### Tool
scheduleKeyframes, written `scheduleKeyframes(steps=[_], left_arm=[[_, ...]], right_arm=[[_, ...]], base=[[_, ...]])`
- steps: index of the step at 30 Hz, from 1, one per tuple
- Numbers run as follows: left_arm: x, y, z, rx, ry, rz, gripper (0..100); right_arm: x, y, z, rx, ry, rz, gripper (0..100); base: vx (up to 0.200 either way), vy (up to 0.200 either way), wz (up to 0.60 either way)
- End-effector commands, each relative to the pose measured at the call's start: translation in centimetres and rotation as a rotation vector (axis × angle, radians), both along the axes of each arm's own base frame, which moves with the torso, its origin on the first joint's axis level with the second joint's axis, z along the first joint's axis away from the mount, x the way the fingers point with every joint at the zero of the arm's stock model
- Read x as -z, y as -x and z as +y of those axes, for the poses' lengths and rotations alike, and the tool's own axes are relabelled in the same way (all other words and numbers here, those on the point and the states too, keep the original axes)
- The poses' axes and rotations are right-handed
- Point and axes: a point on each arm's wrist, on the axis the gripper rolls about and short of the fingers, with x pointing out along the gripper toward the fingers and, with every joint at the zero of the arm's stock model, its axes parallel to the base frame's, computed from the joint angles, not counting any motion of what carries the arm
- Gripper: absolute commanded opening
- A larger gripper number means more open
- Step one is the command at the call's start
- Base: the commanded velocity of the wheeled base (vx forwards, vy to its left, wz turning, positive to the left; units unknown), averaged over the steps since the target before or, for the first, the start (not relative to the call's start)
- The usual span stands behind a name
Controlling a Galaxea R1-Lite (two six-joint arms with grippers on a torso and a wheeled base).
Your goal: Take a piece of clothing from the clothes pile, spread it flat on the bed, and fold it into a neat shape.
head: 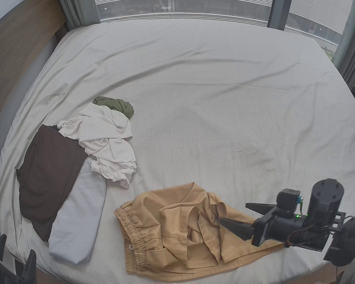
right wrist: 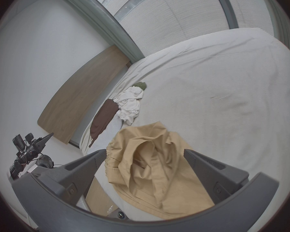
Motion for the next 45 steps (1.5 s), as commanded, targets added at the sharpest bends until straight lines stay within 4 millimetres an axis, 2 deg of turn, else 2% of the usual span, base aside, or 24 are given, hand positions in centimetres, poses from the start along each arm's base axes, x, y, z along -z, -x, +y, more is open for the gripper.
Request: scheduleKeyframes(steps=[1,9,28,38,39,40,41,42,43,45], left_arm=[[0.5,0.0,0.0,0.000,0.001,0.001,100],[0.5,0.0,0.0,0.000,0.001,0.001,100],[0.5,0.0,0.0,0.000,0.000,0.001,100],[0.5,0.0,-0.2,0.068,-0.059,-0.005,100],[-1.9,0.5,-0.2,0.075,-0.026,-0.134,100],[-6.0,1.6,-0.2,0.072,-0.008,-0.311,100],[-9.7,2.1,-0.2,0.072,-0.007,-0.412,100],[-12.4,2.0,-0.1,0.076,-0.012,-0.440,100],[-14.1,1.3,0.0,0.104,-0.011,-0.406,100],[-13.7,0.1,0.1,0.183,0.012,-0.304,100]], right_arm=[[2.7,-0.9,3.0,-0.065,0.048,0.052,100],[3.0,-1.8,5.0,-0.095,0.037,0.043,100],[6.2,-2.0,7.6,-0.144,0.085,0.093,100],[6.4,-2.0,7.6,-0.146,0.075,0.087,100],[6.4,-2.0,7.6,-0.142,0.074,0.086,100],[6.3,-2.1,7.6,-0.138,0.068,0.085,100],[6.3,-2.2,7.6,-0.136,0.063,0.083,100],[6.3,-2.3,7.6,-0.135,0.062,0.085,100],[6.2,-2.3,7.7,-0.134,0.059,0.081,100],[6.5,-2.2,7.9,-0.142,0.062,0.088,100]], base=[[0.000,0.000,0.00],[0.000,0.000,0.00],[0.000,0.000,0.00],[0.000,0.000,0.00],[0.000,0.000,0.00],[0.000,0.000,0.00],[0.000,0.000,0.00],[0.000,0.000,0.00],[0.000,0.000,0.00],[0.000,0.000,0.00]])
